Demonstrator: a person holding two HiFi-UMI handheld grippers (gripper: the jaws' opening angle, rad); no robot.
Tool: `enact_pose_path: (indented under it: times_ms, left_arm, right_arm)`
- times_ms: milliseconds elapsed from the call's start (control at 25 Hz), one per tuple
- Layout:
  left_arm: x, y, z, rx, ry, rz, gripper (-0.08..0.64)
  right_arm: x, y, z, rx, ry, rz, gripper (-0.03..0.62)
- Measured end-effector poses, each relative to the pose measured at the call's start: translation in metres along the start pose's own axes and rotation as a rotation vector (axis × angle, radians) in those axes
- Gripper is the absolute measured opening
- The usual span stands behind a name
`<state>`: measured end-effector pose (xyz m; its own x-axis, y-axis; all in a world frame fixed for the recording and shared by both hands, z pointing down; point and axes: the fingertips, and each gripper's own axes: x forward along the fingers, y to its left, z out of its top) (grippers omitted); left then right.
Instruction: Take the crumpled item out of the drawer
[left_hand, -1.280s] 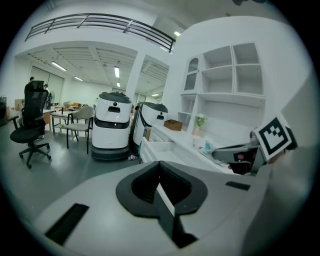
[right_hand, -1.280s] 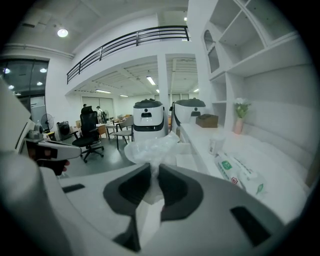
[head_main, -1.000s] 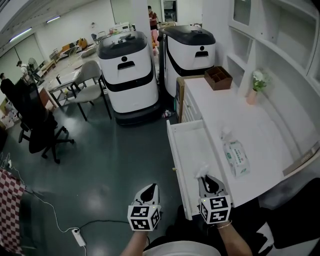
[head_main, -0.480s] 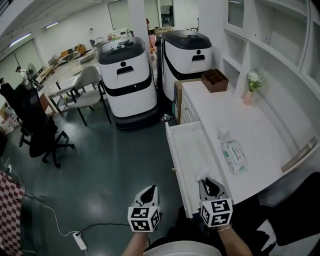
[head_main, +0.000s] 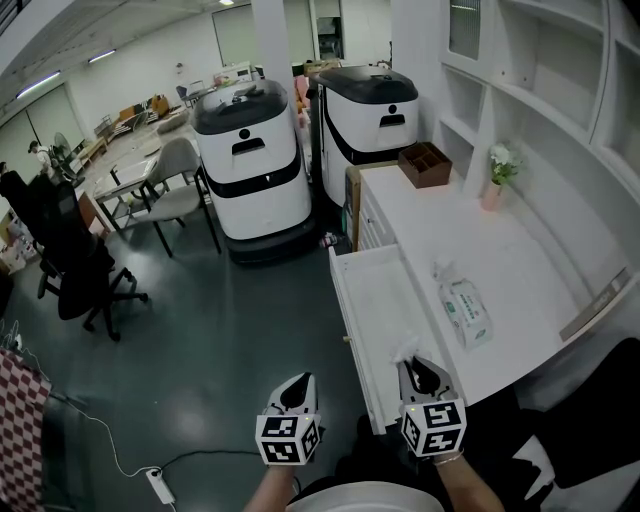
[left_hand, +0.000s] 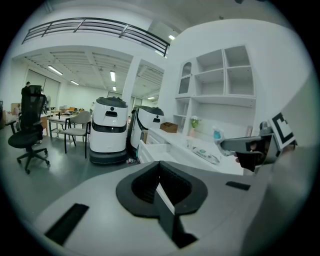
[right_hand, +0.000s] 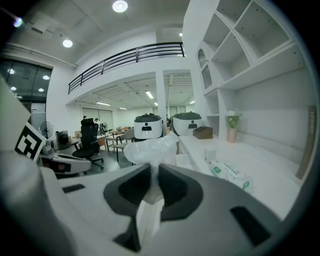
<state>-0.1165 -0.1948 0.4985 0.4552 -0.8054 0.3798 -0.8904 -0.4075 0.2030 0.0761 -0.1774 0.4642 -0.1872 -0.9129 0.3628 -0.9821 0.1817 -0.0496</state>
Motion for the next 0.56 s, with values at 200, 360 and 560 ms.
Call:
enact_pose_path:
  times_ms: [200,360,560]
  left_arm:
    - [-0.0026,0.0020,0.0006,-0.002,-0.002,-0.001,-0.006]
    - [-0.0042,0.0054,-0.0018,-0.009,-0.003,0.003,-0.006]
    - [-0.0073,0.0093,-0.0034,-0.012,0.000,0.008,-0.006]
  right_arm:
    - [-0.0027,0.0010,0.0046,0.001,-0.015,-0.013,0.055]
    - [-0.0034,0.0027,0.0053,-0.002,-0.022,-0.019,0.055]
    - [-0.0054,0.0067,0.0066,-0.001,-0.025,-0.019,0.055]
